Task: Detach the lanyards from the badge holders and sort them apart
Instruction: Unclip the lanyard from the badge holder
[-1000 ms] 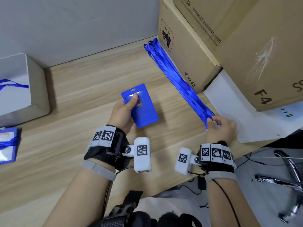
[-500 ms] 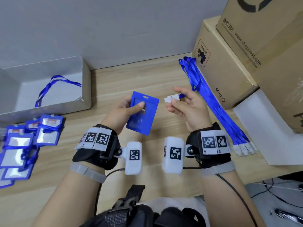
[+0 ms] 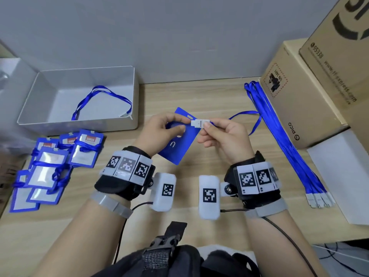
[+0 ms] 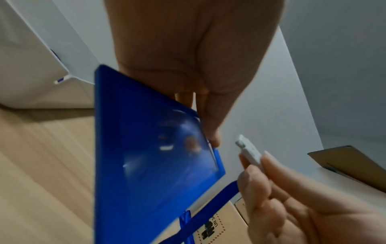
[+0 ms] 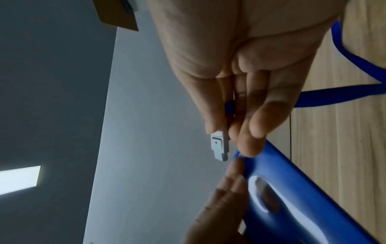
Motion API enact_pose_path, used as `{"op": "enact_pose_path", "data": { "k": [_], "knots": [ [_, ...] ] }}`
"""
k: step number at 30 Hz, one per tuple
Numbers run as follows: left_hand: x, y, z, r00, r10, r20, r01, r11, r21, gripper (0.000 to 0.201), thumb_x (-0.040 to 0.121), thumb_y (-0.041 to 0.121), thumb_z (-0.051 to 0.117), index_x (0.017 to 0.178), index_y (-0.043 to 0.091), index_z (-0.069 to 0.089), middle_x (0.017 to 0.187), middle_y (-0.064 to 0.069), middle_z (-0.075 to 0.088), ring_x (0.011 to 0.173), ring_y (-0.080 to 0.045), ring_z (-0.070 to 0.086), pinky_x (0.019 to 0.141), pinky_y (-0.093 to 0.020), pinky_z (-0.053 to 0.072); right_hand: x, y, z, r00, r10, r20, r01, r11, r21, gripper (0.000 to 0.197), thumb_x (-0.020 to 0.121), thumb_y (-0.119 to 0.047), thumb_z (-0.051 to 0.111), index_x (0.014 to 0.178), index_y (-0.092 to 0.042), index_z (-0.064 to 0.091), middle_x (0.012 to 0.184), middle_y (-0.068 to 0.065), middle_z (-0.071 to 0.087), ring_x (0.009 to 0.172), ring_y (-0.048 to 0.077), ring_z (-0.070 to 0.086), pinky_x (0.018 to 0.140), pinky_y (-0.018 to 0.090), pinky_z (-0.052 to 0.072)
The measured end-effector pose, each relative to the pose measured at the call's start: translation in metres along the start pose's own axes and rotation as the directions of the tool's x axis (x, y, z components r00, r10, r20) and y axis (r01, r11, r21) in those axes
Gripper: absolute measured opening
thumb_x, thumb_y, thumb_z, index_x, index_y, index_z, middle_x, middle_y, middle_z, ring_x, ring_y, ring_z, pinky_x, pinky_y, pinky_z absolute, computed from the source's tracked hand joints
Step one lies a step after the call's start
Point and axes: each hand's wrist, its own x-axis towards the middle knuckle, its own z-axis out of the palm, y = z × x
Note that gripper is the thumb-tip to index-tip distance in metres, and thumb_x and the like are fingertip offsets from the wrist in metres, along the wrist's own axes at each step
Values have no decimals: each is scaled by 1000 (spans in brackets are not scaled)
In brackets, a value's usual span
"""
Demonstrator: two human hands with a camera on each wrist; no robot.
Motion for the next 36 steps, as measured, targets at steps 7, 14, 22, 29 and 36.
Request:
{"op": "enact_pose_path", "data": {
  "k": [7, 14, 22, 29, 36],
  "knots": [
    [1, 4, 0, 1000, -9, -9, 10, 998, 61, 7, 83, 22, 66, 85, 16, 70, 71, 8, 62, 65, -9, 56, 66, -18, 43, -1, 4, 7, 999, -18, -43, 13, 994, -110, 10, 84, -11, 61, 76, -14, 66, 62, 5, 63, 48, 8, 61, 47, 16, 48],
    [2, 6, 1, 1000, 8, -25, -4, 988, 157, 14, 82, 30, 66, 77, 17, 70, 75, -3, 65, 75, -26, 61, 63, -29, 47, -1, 3, 11, 997, -33, -69, 20, 981, -191, 8, 80, -15, 67, 72, -17, 67, 60, 4, 63, 49, 10, 61, 48, 17, 48],
    [4, 10, -4, 1000, 30, -3, -29, 986, 163, 20, 82, 15, 61, 64, 25, 63, 75, -5, 62, 62, -4, 52, 50, -12, 41, 3, -1, 19, 998, -32, -52, 19, 974, -227, 7, 77, -17, 70, 71, -15, 66, 59, 3, 63, 49, 15, 60, 47, 18, 47],
    [3, 6, -9, 999, 25, -25, -23, 995, 100, 16, 66, 21, 55, 60, 33, 63, 85, -8, 66, 77, -15, 55, 67, -20, 40, 8, 1, 19, 995, -65, -77, 43, 963, -264, 7, 81, -13, 66, 75, -16, 65, 60, 5, 60, 49, 12, 58, 48, 18, 46],
    [4, -2, -17, 995, 25, 95, -31, 998, 63, 27, 72, 21, 49, 75, 6, 71, 83, 7, 63, 81, -8, 56, 75, -22, 39, 15, 1, 14, 971, -227, -78, 164, 865, -475, 18, 74, -18, 73, 76, -26, 57, 92, -11, 37, 77, 14, 48, 75, 28, 48]
  ]
}}
